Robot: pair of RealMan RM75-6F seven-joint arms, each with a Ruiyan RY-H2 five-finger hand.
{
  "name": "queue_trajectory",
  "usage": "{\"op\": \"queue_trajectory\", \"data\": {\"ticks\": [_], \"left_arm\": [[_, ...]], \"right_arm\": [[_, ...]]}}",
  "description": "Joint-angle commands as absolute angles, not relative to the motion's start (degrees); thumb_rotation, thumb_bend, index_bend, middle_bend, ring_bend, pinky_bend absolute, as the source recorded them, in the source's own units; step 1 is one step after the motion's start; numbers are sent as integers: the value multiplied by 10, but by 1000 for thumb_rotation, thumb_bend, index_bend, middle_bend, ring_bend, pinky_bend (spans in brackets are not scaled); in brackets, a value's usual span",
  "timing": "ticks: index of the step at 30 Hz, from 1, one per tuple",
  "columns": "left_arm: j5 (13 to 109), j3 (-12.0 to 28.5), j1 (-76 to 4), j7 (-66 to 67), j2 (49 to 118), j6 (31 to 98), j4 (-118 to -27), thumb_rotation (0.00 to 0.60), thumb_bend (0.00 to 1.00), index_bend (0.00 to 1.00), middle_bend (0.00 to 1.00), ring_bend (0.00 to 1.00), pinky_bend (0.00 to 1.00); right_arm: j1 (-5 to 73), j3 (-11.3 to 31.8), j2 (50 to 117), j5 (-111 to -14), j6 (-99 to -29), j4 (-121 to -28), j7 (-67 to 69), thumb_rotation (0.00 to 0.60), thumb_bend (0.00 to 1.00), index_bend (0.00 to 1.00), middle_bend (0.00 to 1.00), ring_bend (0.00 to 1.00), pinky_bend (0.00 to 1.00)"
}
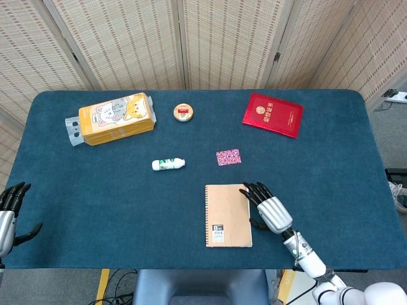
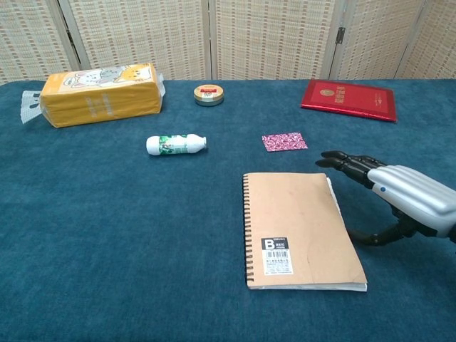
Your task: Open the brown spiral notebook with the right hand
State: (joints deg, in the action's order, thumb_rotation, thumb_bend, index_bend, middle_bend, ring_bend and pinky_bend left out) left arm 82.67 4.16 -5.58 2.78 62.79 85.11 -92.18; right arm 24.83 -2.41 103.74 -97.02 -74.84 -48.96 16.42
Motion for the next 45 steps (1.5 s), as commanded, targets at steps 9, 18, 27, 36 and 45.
{"op": "queue_trajectory", "data": {"ticks": [9,18,27,36,45], "left_arm": [[825,48,-53,30,633,863,-915,600,244,128,107,119,195],[802,63,-41,42,636,889,-922,600,244,128,107,119,195],[769,91,-14,24,630,939,-941,600,244,129,107,120,195],[767,118,36,-76,604,1021,-932,600,244,139,107,120,195],[739,130,27,-133,587,963,-905,600,244,155,107,120,195]], "right_arm": [[254,-23,1057,-974,-767,-469,184,600,327,0,0,0,0],[269,-17,1077,-978,-777,-452,204,600,327,0,0,0,0],[307,-2,1104,-980,-764,-434,206,600,327,0,0,0,0],[349,19,1126,-977,-757,-417,209,600,327,0,0,0,0],[398,30,1135,-980,-734,-440,203,600,327,0,0,0,0]]}}
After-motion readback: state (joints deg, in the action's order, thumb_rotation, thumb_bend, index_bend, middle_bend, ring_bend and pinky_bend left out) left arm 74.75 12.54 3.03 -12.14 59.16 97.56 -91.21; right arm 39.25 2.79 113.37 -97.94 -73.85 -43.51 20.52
